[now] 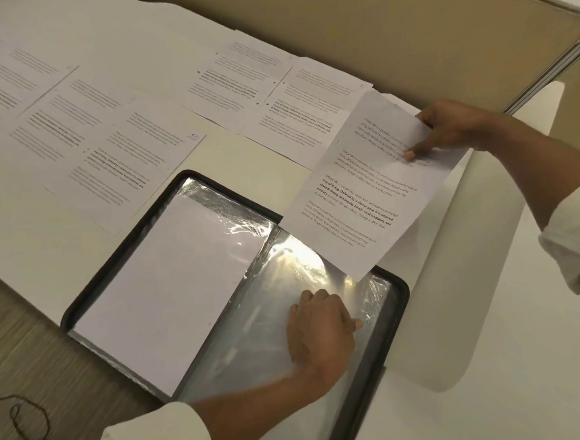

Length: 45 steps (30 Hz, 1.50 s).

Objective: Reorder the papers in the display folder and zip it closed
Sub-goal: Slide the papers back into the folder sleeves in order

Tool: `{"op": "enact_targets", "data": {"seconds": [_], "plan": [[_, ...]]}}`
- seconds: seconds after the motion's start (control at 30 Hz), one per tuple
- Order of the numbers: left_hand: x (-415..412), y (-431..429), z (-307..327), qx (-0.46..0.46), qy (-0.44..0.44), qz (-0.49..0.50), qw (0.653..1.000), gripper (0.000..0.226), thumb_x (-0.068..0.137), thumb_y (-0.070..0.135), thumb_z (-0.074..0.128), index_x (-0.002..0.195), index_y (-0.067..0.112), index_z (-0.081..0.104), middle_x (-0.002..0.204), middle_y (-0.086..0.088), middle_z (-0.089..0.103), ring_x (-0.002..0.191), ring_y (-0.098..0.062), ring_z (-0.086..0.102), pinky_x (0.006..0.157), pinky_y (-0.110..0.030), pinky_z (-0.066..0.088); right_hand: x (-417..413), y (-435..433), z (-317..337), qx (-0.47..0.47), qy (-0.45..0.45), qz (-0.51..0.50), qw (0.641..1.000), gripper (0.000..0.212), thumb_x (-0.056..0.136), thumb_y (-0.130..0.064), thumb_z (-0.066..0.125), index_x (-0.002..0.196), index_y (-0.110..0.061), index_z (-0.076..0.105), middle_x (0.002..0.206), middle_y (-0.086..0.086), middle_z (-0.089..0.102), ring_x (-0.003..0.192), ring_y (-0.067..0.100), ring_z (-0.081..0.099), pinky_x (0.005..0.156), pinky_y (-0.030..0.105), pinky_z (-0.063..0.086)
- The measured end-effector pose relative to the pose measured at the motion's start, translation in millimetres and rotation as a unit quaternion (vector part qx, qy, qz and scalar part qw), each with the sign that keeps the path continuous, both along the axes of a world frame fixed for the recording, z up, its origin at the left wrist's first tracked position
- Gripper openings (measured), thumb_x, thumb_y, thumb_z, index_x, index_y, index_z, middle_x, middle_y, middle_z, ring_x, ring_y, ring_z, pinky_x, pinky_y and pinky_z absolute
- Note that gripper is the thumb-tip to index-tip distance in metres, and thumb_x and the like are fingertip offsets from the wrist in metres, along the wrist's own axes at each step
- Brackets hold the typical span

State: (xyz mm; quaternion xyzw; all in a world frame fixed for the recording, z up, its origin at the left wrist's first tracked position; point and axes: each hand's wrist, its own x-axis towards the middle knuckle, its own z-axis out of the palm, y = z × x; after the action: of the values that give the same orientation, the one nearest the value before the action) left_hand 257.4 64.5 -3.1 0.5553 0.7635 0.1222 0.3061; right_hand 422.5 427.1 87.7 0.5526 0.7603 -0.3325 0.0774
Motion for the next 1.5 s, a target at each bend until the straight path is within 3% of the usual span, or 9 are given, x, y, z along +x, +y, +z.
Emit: {"op": "enact_targets", "data": {"seconds": [0.13,0.2,0.33,0.57,0.73,0.93,1.13,1.37,1.5], "plan": [[-9.8,-2.4,4.0,-0.006,-0.055,0.058,0.997,0.051,0.093,0.066,0.068,0.068,0.027,0.045,0.072,0.012,0.054,0.074,-0.01,0.054,0.07,-0.027,0.048,1.0,10.8,8.8,0.013,-0.02,-0.007,1.0,0.027,0.071,-0.023,0.097,0.088,-0.015,0.078,0.085,0.009,0.076,0.071,0.025,0.065,0.063,0.027,0.05],[-16.8,-4.3,4.6,-0.004,-0.049,0.057,0.997,0.047,0.102,0.059,0.06,0.071,0.027,0.045,0.071,0.011,0.054,0.069,-0.011,0.057,0.071,-0.03,0.052,2.4,17.5,15.3,0.013,-0.033,0.001,0.999,0.025,0.072,-0.023,0.097,0.088,-0.015,0.079,0.084,0.007,0.078,0.069,0.024,0.067,0.057,0.025,0.052],[-22.8,-10.3,4.1,0.025,-0.006,0.012,1.0,0.035,0.111,0.045,0.043,0.083,0.029,0.055,0.077,0.014,0.056,0.072,-0.01,0.061,0.074,-0.026,0.054,3.3,34.1,27.8,0.004,-0.062,0.021,0.998,0.031,0.068,-0.027,0.098,0.093,-0.02,0.082,0.086,-0.001,0.081,0.084,0.026,0.076,0.084,0.04,0.06],[-23.1,-6.0,9.3,0.018,0.025,-0.011,0.999,0.037,0.106,0.058,0.05,0.093,0.027,0.065,0.08,0.016,0.062,0.072,-0.009,0.064,0.077,-0.025,0.057,-5.8,45.3,44.2,-0.049,-0.084,0.044,0.994,0.038,0.068,-0.027,0.097,0.102,-0.024,0.081,0.093,-0.004,0.082,0.09,0.025,0.078,0.095,0.046,0.059],[-19.9,-4.5,6.0,0.053,0.054,-0.044,0.996,0.036,0.106,0.057,0.05,0.093,0.027,0.065,0.08,0.013,0.063,0.069,-0.01,0.064,0.074,-0.029,0.061,-15.1,49.5,45.7,-0.064,-0.084,0.052,0.993,0.031,0.07,-0.024,0.096,0.097,-0.023,0.08,0.091,-0.002,0.082,0.088,0.026,0.079,0.091,0.044,0.059],[-16.5,-3.7,-5.7,0.11,0.146,-0.094,0.979,0.033,0.085,0.048,0.084,0.069,0.028,0.063,0.057,0.014,0.055,0.044,-0.005,0.051,0.045,-0.021,0.049,-39.0,51.5,36.2,-0.068,-0.083,0.075,0.991,0.033,0.072,-0.021,0.095,0.1,-0.025,0.079,0.093,-0.003,0.082,0.088,0.025,0.079,0.09,0.045,0.061],[-12.0,-0.7,-7.6,0.135,0.166,-0.125,0.969,0.032,0.085,0.048,0.083,0.069,0.026,0.067,0.057,0.011,0.058,0.045,-0.006,0.053,0.047,-0.021,0.048,-66.5,46.2,20.6,-0.083,-0.069,0.094,0.99,0.036,0.071,-0.023,0.096,0.102,-0.028,0.078,0.092,-0.008,0.081,0.086,0.018,0.078,0.081,0.034,0.058],[-9.9,-1.7,-11.4,0.16,0.177,-0.153,0.959,0.028,0.091,0.047,0.077,0.075,0.025,0.07,0.063,0.009,0.062,0.05,-0.008,0.057,0.05,-0.024,0.052,-73.4,42.8,8.7,-0.068,0.0,0.088,0.994,0.028,0.075,-0.015,0.094,0.097,-0.023,0.078,0.081,-0.012,0.079,0.065,0.003,0.072,0.061,0.023,0.053],[-13.4,-0.4,-13.2,0.176,0.184,-0.159,0.954,0.031,0.093,0.051,0.074,0.075,0.026,0.07,0.063,0.01,0.061,0.05,-0.008,0.056,0.051,-0.023,0.05,-73.1,33.0,-23.1,-0.058,0.025,0.061,0.996,0.029,0.07,-0.02,0.097,0.091,-0.021,0.078,0.083,-0.005,0.079,0.072,0.015,0.071,0.063,0.027,0.05]]}}
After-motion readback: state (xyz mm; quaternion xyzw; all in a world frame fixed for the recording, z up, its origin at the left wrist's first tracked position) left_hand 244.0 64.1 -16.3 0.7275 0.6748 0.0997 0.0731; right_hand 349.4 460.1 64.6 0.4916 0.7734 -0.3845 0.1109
